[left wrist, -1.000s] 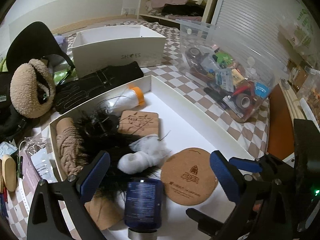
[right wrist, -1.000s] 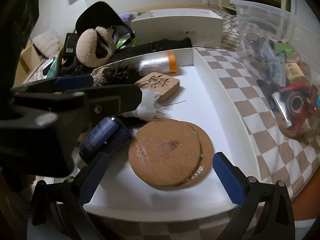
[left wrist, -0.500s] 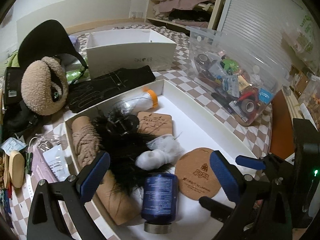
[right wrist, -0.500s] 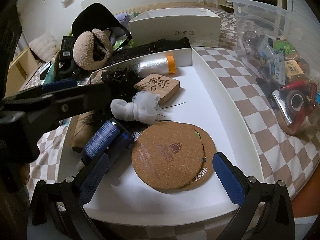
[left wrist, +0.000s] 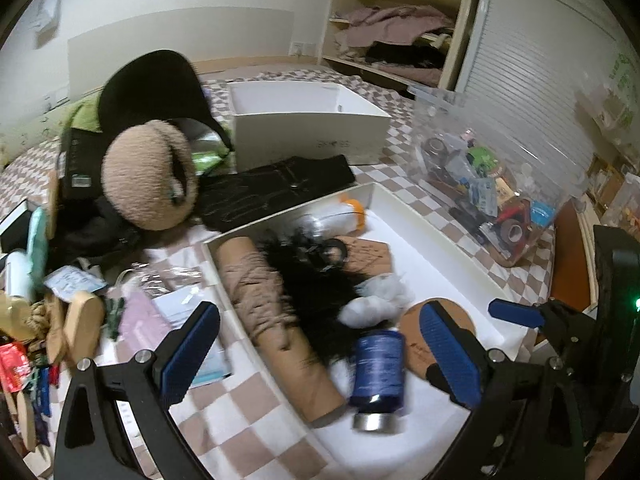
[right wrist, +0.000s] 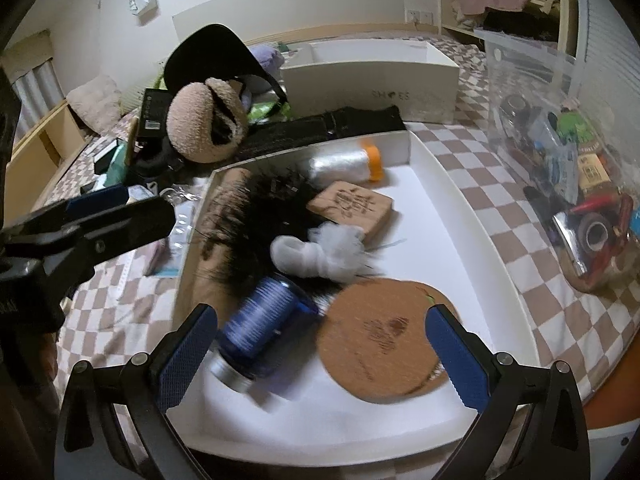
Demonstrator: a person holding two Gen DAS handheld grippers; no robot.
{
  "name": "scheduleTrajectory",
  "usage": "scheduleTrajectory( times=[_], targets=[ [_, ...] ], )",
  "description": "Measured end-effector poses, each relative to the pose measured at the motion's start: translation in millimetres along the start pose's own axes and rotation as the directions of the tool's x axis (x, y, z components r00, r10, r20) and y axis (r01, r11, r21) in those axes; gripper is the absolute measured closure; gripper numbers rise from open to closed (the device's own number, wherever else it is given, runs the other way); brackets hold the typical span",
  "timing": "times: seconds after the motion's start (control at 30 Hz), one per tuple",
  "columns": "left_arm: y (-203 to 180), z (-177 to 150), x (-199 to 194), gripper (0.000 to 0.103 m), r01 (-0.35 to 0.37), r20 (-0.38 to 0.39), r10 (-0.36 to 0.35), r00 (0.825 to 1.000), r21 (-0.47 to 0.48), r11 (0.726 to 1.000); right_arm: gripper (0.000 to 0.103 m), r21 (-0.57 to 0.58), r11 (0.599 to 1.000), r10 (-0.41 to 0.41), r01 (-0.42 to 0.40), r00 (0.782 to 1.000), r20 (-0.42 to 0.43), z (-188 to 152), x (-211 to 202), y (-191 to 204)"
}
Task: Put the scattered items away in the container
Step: 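Withdraw both open tools from the tray back over the bed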
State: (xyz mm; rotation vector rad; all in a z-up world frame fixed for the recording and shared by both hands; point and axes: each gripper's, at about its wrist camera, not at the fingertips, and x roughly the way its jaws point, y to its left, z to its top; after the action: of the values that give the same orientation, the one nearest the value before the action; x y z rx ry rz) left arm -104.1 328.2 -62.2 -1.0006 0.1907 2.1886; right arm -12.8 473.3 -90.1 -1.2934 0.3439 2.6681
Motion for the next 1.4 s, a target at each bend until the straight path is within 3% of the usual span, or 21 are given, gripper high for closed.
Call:
scheduleTrajectory(
  times=[0.67, 1.2, 1.4],
  targets=[
    [113.6, -31.1, -73.9, 0.002, -0.143, 0.048, 0.150, 0.987, -0.133, 0.981, 0.000, -0.105, 0.992, 0.078, -0.075, 0.997, 0.026, 23.4, 0.4, 106.2],
    [192.3, -73.5, -116.9, 0.002, -0.276, 0.066, 0.294, 0.954, -0.200, 0.940, 0.000, -0.126, 0.979, 0.166, -0.159, 0.985, 0.044, 31.8, 28.1, 176.6],
    [215.4, -90.4, -120.9, 0.002, -0.304, 0.056, 0.324, 0.944, -0.226, 0.926, 0.000, -0.129, 0.976, 0.191, -0.179, 0.977, 0.091, 28.9, 39.8, 194.8]
  ],
)
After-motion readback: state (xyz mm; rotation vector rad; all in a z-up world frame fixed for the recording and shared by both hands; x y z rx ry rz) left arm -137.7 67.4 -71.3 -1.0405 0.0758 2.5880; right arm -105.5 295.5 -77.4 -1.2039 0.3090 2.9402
